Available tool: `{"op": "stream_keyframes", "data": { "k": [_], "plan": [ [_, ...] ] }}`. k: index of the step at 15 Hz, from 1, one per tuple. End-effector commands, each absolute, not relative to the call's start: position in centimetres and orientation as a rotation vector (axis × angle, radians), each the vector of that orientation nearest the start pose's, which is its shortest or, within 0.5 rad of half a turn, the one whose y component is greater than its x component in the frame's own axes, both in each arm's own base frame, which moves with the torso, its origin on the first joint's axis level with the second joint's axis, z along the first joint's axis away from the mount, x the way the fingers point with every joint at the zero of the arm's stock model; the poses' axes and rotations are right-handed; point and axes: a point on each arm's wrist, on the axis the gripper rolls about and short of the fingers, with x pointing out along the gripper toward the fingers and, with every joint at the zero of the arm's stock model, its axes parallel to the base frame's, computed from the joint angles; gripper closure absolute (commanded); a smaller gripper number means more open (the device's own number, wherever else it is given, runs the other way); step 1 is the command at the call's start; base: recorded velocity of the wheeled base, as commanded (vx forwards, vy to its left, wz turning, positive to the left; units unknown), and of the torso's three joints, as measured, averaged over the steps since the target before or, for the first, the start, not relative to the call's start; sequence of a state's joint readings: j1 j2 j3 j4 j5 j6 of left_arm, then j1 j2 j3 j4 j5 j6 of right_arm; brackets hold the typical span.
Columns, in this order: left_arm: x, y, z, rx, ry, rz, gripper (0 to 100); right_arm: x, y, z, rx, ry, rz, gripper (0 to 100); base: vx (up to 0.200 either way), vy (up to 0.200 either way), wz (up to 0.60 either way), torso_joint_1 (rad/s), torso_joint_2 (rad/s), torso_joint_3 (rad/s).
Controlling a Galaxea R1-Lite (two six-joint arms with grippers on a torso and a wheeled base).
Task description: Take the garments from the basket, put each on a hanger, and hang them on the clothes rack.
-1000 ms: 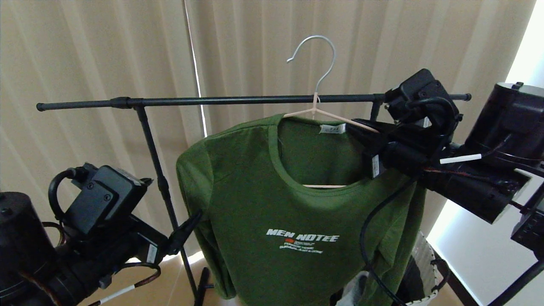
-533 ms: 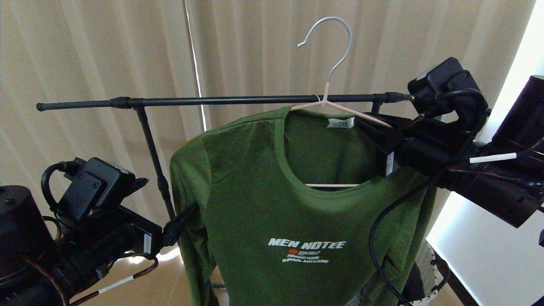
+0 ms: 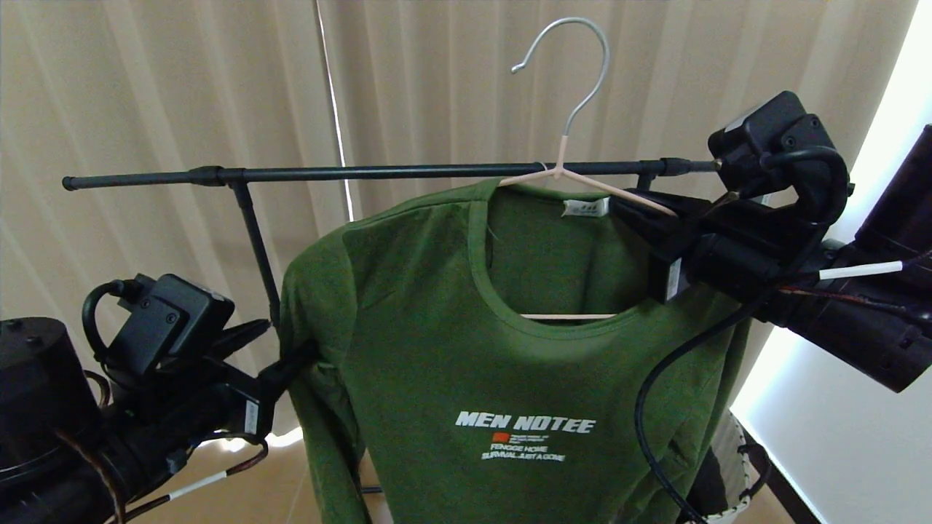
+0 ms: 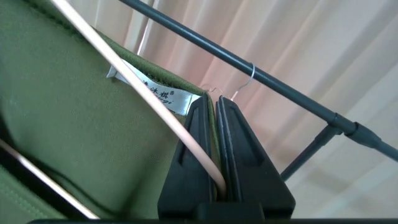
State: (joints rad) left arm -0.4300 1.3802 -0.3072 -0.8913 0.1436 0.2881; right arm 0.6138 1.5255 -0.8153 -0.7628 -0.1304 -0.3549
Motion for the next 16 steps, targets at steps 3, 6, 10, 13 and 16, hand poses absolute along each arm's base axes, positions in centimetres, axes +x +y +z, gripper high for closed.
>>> {"op": "stream_keyframes", "data": {
  "k": [3, 6, 10, 13, 16],
  "plan": [
    [17.8, -6.1, 15.0, 0.346, 0.180, -0.235, 100, 22.8, 14.6, 24.8, -0.334, -0.126, 0.435, 100, 0.000, 0.000, 0.00, 0.000, 0.00, 0.000],
    [17.7, -4.7, 14.2, 0.357, 0.222, -0.166, 100, 23.6, 13.6, 24.6, -0.341, -0.108, 0.388, 100, 0.000, 0.000, 0.00, 0.000, 0.00, 0.000],
    [17.6, -4.7, 14.3, 0.360, 0.215, -0.170, 100, 23.6, 13.6, 24.5, -0.341, -0.104, 0.388, 100, 0.000, 0.000, 0.00, 0.000, 0.00, 0.000],
    [17.2, -4.6, 14.4, 0.354, 0.206, -0.172, 0, 24.0, 13.8, 24.1, -0.347, -0.088, 0.390, 100, 0.000, 0.000, 0.00, 0.000, 0.00, 0.000],
    [16.3, -4.4, 15.6, 0.335, 0.138, -0.188, 0, 24.2, 13.9, 23.8, -0.354, -0.076, 0.384, 100, 0.000, 0.000, 0.00, 0.000, 0.00, 0.000]
  ]
}}
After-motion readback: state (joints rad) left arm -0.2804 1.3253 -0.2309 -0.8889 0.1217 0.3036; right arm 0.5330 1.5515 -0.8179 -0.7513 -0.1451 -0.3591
